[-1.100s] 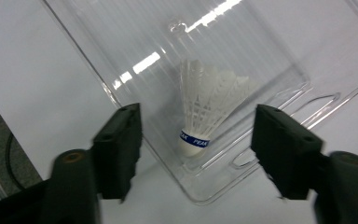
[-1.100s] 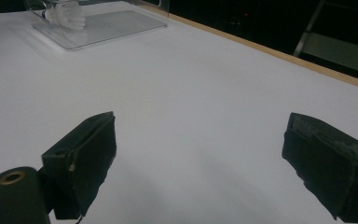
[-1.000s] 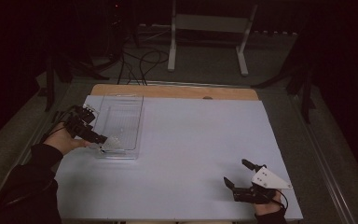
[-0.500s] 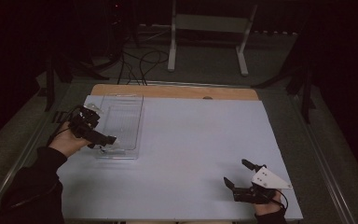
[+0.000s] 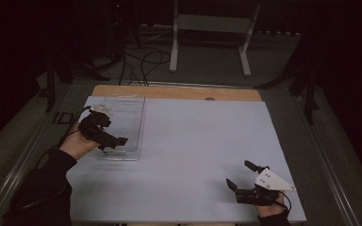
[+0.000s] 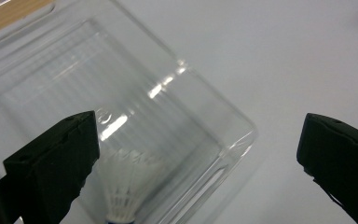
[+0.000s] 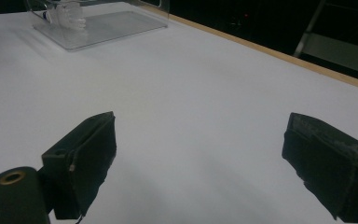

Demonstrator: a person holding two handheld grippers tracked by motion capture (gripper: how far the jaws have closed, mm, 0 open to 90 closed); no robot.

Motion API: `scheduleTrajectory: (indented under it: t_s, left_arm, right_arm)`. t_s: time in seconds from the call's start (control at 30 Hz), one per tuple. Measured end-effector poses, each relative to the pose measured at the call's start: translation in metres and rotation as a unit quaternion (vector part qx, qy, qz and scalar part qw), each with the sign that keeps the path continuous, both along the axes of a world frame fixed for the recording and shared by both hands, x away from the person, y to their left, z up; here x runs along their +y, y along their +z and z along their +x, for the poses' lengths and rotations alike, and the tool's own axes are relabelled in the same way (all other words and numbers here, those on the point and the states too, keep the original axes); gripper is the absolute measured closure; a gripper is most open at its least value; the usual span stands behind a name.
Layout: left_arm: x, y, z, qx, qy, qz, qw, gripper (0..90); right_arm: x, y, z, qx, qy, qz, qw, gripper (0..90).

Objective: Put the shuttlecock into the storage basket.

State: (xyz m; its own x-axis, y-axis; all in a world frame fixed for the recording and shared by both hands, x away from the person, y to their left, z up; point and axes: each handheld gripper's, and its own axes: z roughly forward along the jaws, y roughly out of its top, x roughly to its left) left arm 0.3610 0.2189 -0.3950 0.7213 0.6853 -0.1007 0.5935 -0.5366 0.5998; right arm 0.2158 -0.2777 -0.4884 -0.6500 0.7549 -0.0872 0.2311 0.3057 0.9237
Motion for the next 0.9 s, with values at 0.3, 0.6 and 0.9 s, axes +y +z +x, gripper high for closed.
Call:
scheduleTrajectory:
  t_s: [0.3,0.6,0.9]
  left_arm:
    - [-0.019,0.008,-0.003,-0.022,-0.020,-0.007,0.9995,0.0]
    - [-0.036,0.008,-0.003,-0.028,-0.040,-0.011,0.9988,0.0]
    - [-0.056,0.006,-0.006,-0.032,-0.062,-0.022,0.9973,0.0]
  right_arm:
    - [-0.001,0.000,0.001,-0.003,-0.001,-0.003,1.0000,9.7]
    - [-0.001,0.000,0.001,0.000,0.000,-0.002,1.0000,9.7]
    - [-0.001,-0.001,0.001,0.002,0.001,0.000,1.0000,9.7]
